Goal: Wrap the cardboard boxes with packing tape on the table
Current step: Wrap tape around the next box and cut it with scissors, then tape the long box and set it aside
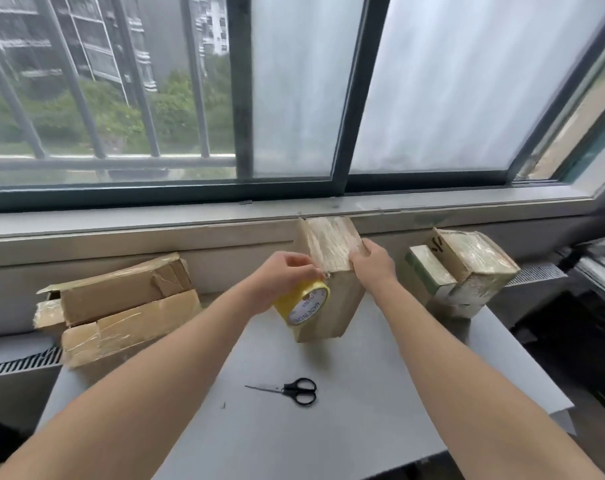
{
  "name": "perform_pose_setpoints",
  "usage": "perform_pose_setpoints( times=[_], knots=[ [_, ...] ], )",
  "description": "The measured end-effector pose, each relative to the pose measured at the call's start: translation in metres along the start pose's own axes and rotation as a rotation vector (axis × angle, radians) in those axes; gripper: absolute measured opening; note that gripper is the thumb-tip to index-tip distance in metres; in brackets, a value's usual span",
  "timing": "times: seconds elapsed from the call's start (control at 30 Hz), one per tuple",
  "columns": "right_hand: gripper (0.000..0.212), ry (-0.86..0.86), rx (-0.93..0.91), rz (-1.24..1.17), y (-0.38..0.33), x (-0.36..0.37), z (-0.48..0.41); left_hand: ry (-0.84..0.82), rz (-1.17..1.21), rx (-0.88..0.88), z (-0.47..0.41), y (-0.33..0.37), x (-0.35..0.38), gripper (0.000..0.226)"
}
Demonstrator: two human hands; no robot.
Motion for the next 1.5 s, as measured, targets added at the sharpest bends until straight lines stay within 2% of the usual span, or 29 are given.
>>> perform_pose_setpoints(
  times=[0.1,0.27,0.53,0.67,0.73,0.83,1.03,1.17,1.33,1.5],
  knots=[
    [0.056,0.042,0.013,0.005,0.037,-0.057,-0.038,-0.031,-0.006,-0.013,-0.040,0.012,0.065,0.016],
    [0.052,0.094,0.017,0.031,0.086,-0.119,-0.081,-0.026,0.002,-0.046,-0.098,0.021,0.135,0.009],
    [0.048,0.110,-0.013,0.311,0.115,-0.132,-0.119,-0.053,-0.054,-0.091,-0.131,0.009,0.175,0.013],
    [0.038,0.139,-0.026,0.369,0.113,-0.140,-0.124,-0.042,-0.040,-0.054,-0.131,0.015,0.172,0.018],
    [0.039,0.188,-0.108,0.396,0.096,-0.140,-0.121,-0.003,-0.027,-0.034,-0.125,0.016,0.157,0.016],
    [0.035,0.193,-0.372,0.355,0.039,-0.110,-0.108,0.101,-0.023,-0.027,-0.107,0.012,0.118,0.014],
    [0.039,-0.219,-0.728,0.257,-0.075,0.040,-0.044,0.391,-0.048,-0.050,-0.046,0.004,-0.004,0.010],
    [0.041,-0.396,-0.789,0.243,-0.114,0.125,-0.001,0.565,-0.047,-0.096,0.023,-0.015,-0.097,0.008],
    [0.040,-0.470,-0.837,0.253,-0.150,0.193,0.035,0.751,0.042,-0.129,0.107,-0.044,-0.200,0.012],
    [0.045,-0.522,-0.847,0.325,-0.171,0.250,0.074,0.825,0.079,-0.187,0.172,-0.069,-0.279,0.018]
  ],
)
Point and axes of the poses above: each hand's wrist, its own z-axis away from the middle knuckle, its own x-axis out of the palm, y = z × x, the point moved 7 cm from there along -z, towards the middle knuckle, and after that the axes turned 5 degrees about x, right-handed, at the moved point
